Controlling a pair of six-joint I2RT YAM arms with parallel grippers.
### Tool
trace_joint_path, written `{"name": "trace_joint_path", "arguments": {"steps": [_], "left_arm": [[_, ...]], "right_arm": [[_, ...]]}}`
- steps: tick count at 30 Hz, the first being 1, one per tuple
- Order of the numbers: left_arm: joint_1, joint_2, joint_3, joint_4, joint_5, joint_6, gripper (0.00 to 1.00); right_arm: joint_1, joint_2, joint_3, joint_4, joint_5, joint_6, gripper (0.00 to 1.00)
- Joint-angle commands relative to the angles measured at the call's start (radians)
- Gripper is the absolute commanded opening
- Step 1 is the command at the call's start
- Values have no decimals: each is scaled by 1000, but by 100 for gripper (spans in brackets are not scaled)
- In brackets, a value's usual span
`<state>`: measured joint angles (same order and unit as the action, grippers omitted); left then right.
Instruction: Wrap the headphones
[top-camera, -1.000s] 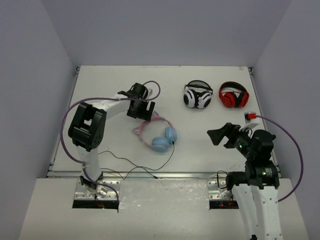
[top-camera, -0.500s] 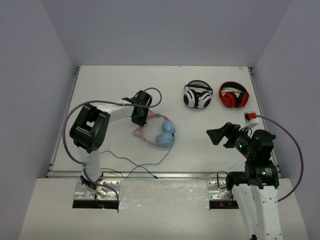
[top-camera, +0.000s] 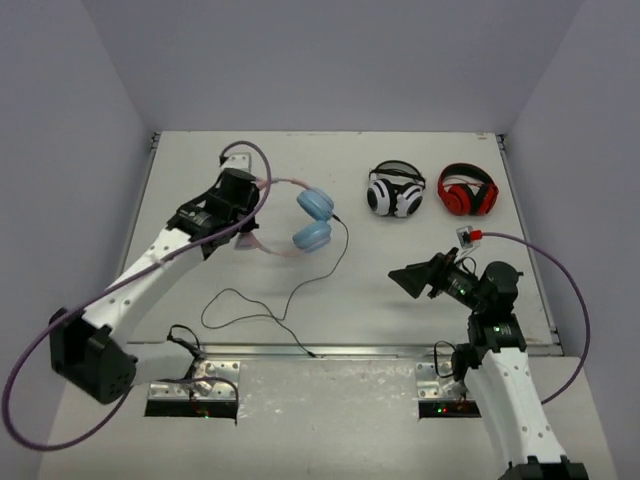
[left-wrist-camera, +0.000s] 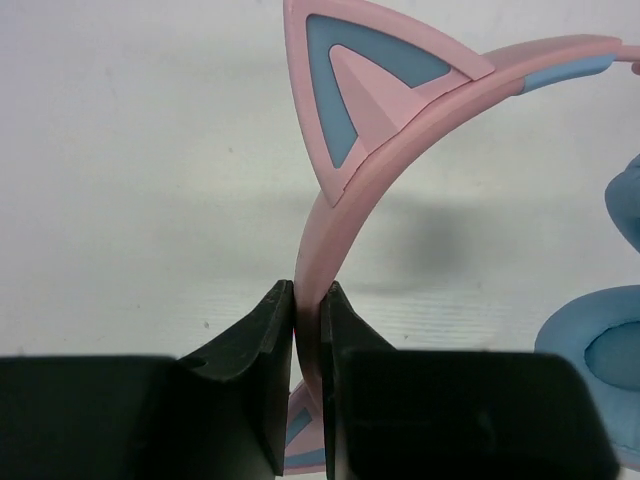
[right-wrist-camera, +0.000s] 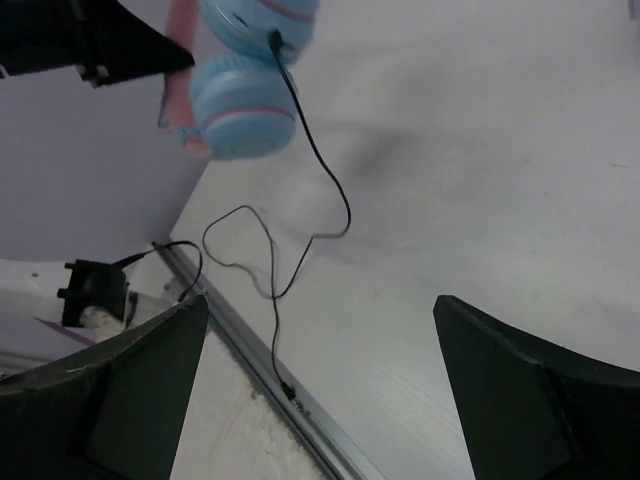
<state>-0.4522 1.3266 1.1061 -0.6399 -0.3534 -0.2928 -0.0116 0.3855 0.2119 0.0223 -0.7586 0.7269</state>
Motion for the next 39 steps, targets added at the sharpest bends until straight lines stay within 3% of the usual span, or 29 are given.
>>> {"name": "trace_joint_path", "arguments": {"steps": [1,3,7,9,15,19,20,23,24,26,31,35,39], "left_arm": [[-13,-218,40,-12,-94,-80,0],[-14,-245,93,-78,-114,-94,0],[-16,-288,158,-139,-139,-120,0],[-16,-297,190,-162,-128,-137,0],[-16,-339,285,-216,-84,-166,0],[-16,-362,311,-221,-44,-177,0],[-16,-363,313,-216,-36,-177,0],[-16,-366,319,-211,-29,-180,0],[-16,-369,324,-211,-41,-181,0],[-16,-372,333,-208,-38,-181,0],[-16,-379,356,-201,-25,-190,0],[-14,-391,373,-190,-50,-209,0],[-16,-389,402,-195,-59,-223,0]], "right_arm": [[57,154,-16,437,-128,143,94],[184,243,29,531,-87,77,94],[529,479,248,366,167,-232,95],[578,553,299,360,248,-311,95],[601,728,319,586,357,-282,93],[639,843,397,611,358,-274,88],[645,887,409,619,360,-274,86],[670,940,449,642,355,-261,65],[682,961,452,657,351,-262,53],[690,972,437,698,360,-259,44],[688,1000,369,878,383,-219,39],[688,1049,360,967,344,-150,23],[688,1078,319,1045,354,-132,24]]}}
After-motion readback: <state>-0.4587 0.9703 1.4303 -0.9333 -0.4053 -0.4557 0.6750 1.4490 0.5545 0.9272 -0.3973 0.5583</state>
